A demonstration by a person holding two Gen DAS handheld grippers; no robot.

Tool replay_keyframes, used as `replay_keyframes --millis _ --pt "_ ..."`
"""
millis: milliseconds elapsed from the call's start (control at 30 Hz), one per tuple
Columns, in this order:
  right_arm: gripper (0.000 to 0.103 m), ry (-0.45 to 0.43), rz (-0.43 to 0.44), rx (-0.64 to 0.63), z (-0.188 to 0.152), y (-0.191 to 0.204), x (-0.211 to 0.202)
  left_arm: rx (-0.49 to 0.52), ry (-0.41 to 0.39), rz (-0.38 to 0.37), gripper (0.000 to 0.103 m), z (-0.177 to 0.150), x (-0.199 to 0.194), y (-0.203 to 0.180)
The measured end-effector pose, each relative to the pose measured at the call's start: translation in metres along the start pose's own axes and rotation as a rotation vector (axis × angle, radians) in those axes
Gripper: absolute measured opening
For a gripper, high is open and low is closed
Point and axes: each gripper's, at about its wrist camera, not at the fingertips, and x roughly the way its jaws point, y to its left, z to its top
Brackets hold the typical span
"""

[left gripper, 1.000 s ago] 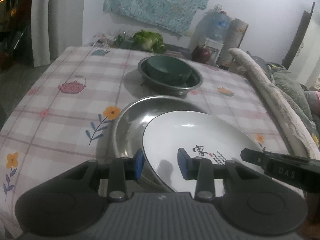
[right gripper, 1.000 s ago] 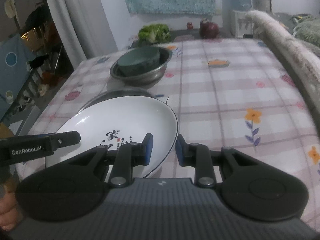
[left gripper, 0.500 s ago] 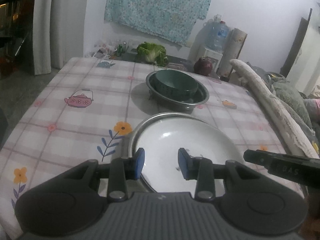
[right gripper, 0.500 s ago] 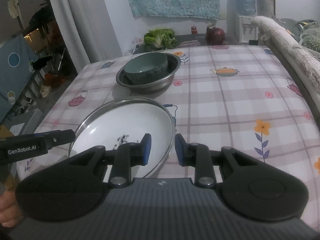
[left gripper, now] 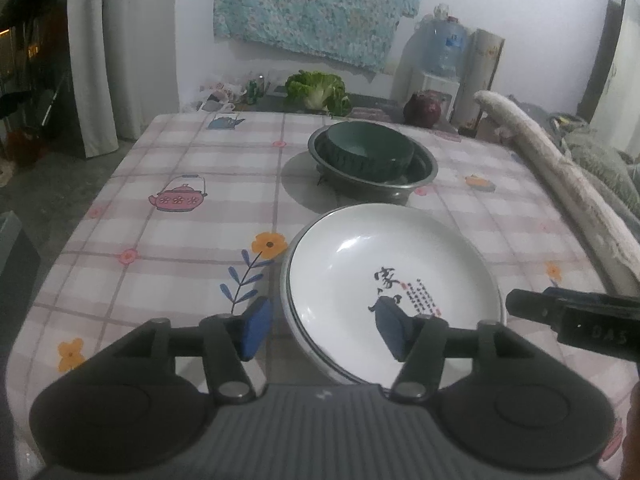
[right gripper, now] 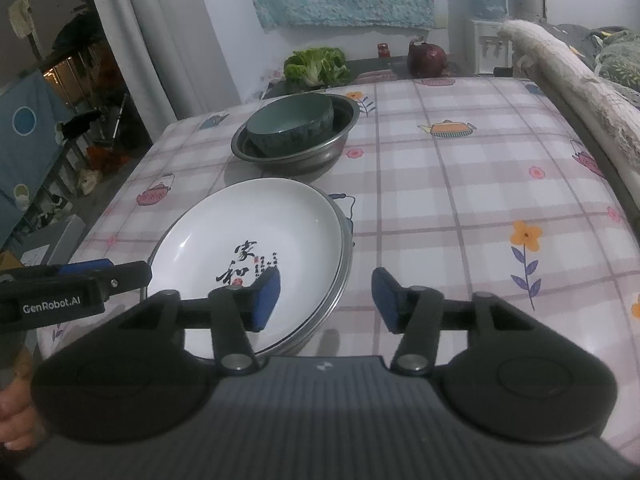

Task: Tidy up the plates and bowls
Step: 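Lower the white plate into the nested steel bowls with both grippers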

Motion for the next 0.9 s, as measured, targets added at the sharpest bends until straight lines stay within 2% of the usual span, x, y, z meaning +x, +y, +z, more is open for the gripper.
replay_keyframes --millis 167,267,433,900 --pt "0.067 0.014 0.004 0.009 -0.002 0.000 -0.001 0.026 0.013 0.026 0.070 0.002 -0.004 -0.003" --pt "0.070 0.020 0.012 0.006 -0.003 0.000 -0.003 0.034 0.007 0.040 0.073 0.004 -0.008 -0.004" --pt "0.071 0.022 0.027 -0.012 -0.004 0.004 -0.007 0.038 0.011 0.060 0.077 0.005 -0.013 -0.006" --pt "0.071 -0.003 0.048 -0.030 0.002 0.007 -0.016 0.035 0.010 0.094 0.077 0.008 -0.019 -0.007"
